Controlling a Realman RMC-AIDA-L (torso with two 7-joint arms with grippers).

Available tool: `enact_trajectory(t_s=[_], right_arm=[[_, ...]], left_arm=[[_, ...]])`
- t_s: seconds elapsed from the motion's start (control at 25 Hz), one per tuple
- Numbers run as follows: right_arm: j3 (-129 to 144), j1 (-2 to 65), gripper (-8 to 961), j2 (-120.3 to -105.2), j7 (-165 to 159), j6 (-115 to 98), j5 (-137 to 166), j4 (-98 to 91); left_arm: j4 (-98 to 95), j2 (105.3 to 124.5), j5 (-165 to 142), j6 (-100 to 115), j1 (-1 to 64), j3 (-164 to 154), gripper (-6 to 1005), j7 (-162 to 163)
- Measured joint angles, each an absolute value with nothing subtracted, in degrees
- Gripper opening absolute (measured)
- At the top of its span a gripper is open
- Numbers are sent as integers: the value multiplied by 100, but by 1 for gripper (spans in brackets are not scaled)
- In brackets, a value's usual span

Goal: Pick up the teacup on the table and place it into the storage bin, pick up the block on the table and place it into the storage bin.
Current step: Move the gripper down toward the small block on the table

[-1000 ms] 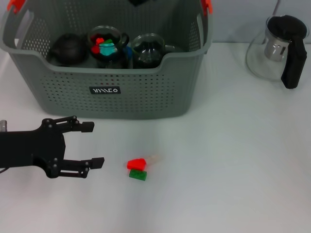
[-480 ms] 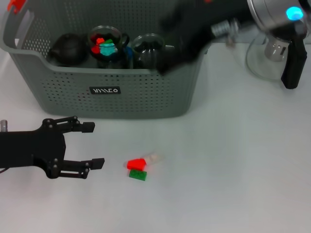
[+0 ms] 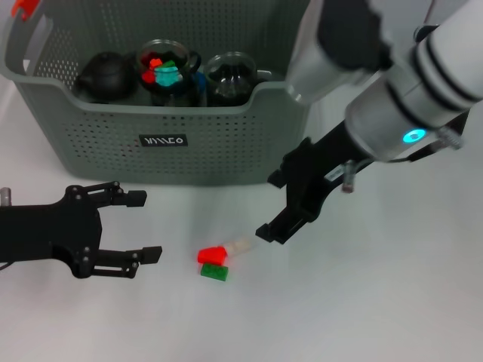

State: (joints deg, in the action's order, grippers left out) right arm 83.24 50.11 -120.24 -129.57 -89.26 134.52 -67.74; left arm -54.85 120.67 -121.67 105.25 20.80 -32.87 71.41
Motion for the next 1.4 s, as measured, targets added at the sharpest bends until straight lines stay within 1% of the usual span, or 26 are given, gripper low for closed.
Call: enact_trajectory(t_s=[0.24,0.52,0.92,1.4], right_arm=[[8762,5541,941,-12073,-12596,-7941,13370,-5338],[9570,5751,940,-12087,-12431,-7143,12964,-4544],[10576,5720,939,-12094,-12315,-6344,12810,-4486],[10734,5755,938,-12103,-11493,-6210,12756,-4454]], left_arm=[[-5480,12081,-12172,10524,2097,-3288,888,7167],[-5447,12104,-12174,10520,2103,-3296,889,7170],[-5300,12124,-12143,10456,2083,-3237,888,7173],[-5044,12170,-12102,10357,2108,-3151,889,7488]])
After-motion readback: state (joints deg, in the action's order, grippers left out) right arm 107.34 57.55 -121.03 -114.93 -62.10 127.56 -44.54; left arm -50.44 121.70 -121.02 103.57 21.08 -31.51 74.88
